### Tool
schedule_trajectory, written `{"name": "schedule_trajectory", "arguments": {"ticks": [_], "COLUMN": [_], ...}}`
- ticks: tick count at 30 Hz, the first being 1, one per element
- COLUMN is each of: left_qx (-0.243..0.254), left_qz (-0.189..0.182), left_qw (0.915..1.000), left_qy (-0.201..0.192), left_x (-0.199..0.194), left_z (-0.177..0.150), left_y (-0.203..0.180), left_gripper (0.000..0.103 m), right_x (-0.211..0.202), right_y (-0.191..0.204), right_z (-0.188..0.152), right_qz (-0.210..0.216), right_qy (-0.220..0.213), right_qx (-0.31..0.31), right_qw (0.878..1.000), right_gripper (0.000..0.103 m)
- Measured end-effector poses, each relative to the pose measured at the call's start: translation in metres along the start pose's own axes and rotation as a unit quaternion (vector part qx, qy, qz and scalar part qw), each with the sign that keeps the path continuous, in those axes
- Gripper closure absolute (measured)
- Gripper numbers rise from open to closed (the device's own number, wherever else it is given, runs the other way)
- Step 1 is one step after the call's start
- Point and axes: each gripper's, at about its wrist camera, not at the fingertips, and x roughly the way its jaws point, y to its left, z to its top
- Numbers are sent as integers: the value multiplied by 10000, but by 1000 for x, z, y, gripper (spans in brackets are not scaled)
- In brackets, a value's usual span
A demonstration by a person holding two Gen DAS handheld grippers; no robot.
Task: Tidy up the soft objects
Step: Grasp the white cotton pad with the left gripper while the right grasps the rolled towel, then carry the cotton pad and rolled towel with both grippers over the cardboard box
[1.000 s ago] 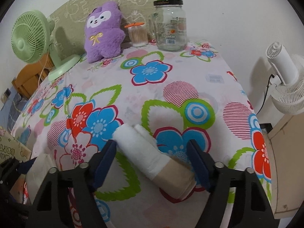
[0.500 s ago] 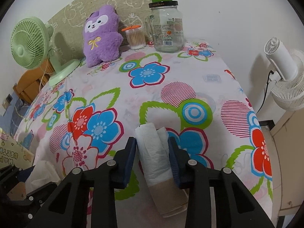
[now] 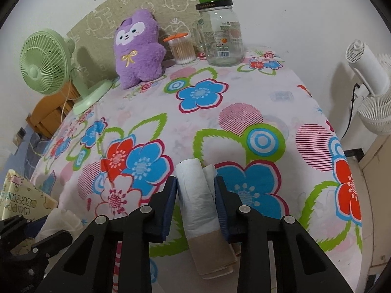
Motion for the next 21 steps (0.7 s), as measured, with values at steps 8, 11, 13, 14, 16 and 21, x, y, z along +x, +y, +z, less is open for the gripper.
{"name": "schedule_trajectory", "arguments": {"ticks": [8, 11, 13, 14, 16, 21], "left_qx": [-30, -21, -19, -20, -17, -17], "left_qz": [3, -4, -7, -7, -5, 15], "left_qw": [9999, 9998, 9997, 9997, 9996, 9993], "left_qy": [-141, -202, -241, -256, -288, -361], "left_x": [-13, -20, -25, -27, -33, -43], "left_z": [3, 2, 2, 2, 1, 0], "left_y": [2, 2, 2, 2, 2, 2], "left_gripper": [72, 72, 72, 72, 71, 71], "right_x": [-14, -22, -28, -31, -37, -52], "right_y": [9, 13, 17, 19, 22, 33], "right_z": [0, 0, 0, 1, 1, 2], "right_qz": [13, 18, 24, 35, 49, 78], "right_qy": [-103, -144, -179, -198, -238, -302], "right_qx": [-47, -85, -116, -125, -139, -240], "right_qw": [9999, 9999, 9998, 9997, 9996, 9992], "right_gripper": [69, 69, 69, 69, 69, 69]}}
